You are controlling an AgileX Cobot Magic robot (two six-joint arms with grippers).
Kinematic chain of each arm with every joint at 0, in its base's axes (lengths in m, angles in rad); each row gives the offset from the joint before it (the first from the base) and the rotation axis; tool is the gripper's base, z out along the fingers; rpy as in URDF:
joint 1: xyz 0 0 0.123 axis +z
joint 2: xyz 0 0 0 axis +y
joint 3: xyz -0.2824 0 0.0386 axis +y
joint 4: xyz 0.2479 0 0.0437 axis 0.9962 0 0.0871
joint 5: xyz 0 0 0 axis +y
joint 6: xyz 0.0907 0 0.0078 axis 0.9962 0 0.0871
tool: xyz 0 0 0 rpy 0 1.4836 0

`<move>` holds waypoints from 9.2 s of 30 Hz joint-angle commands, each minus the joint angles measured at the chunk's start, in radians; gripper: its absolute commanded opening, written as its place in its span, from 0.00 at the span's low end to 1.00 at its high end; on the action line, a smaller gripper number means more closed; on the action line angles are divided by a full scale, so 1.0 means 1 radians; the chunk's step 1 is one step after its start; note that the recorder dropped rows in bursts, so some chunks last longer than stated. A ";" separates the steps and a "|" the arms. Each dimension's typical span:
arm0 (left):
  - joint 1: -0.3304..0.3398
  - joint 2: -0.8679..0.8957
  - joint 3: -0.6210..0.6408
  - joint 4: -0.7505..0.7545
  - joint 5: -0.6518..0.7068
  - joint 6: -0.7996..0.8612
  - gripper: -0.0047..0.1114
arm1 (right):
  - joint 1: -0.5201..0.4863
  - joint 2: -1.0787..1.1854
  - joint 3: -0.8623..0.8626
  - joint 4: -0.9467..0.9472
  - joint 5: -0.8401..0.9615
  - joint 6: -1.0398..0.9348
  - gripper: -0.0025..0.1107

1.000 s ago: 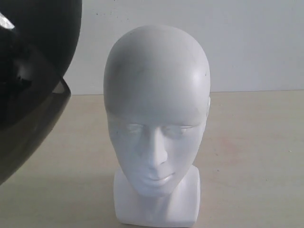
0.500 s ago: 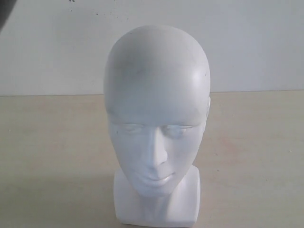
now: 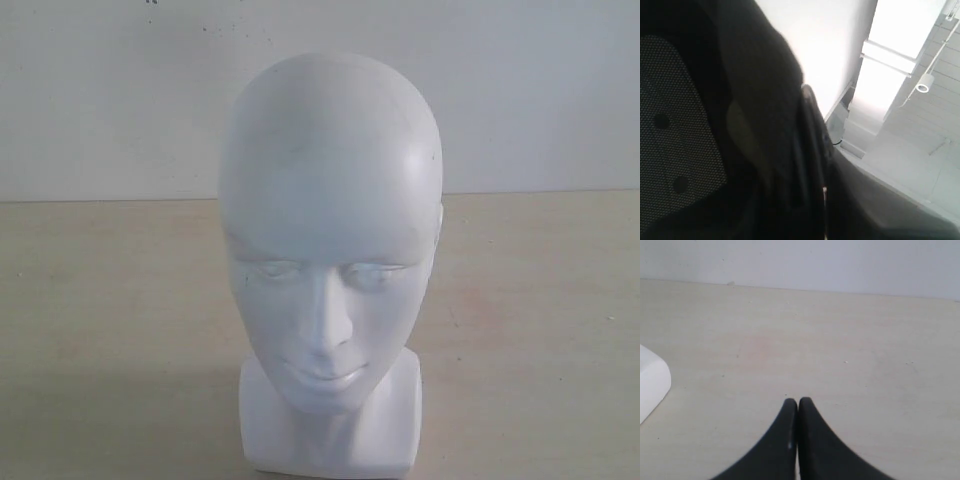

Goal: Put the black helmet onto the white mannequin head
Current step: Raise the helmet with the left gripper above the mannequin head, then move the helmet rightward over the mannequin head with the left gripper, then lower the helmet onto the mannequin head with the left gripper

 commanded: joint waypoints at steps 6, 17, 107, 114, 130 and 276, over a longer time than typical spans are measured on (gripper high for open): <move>-0.007 0.118 -0.149 0.014 0.029 0.069 0.08 | -0.002 -0.005 0.000 -0.004 -0.012 0.004 0.02; -0.007 0.226 -0.213 0.012 0.089 0.173 0.08 | -0.002 -0.005 0.000 -0.004 -0.012 0.004 0.02; 0.422 0.579 0.261 0.953 -1.260 -1.749 0.08 | -0.002 -0.005 0.000 -0.004 -0.005 0.004 0.02; 0.422 0.540 0.322 0.932 -1.260 -1.749 0.08 | -0.002 -0.005 0.000 -0.004 -0.005 0.004 0.02; 0.342 0.553 0.356 0.933 -1.260 -1.716 0.08 | -0.002 -0.005 0.000 -0.004 -0.005 0.004 0.02; 0.630 0.562 0.578 1.206 -1.168 -1.590 0.08 | -0.002 -0.005 0.000 -0.004 -0.007 0.004 0.02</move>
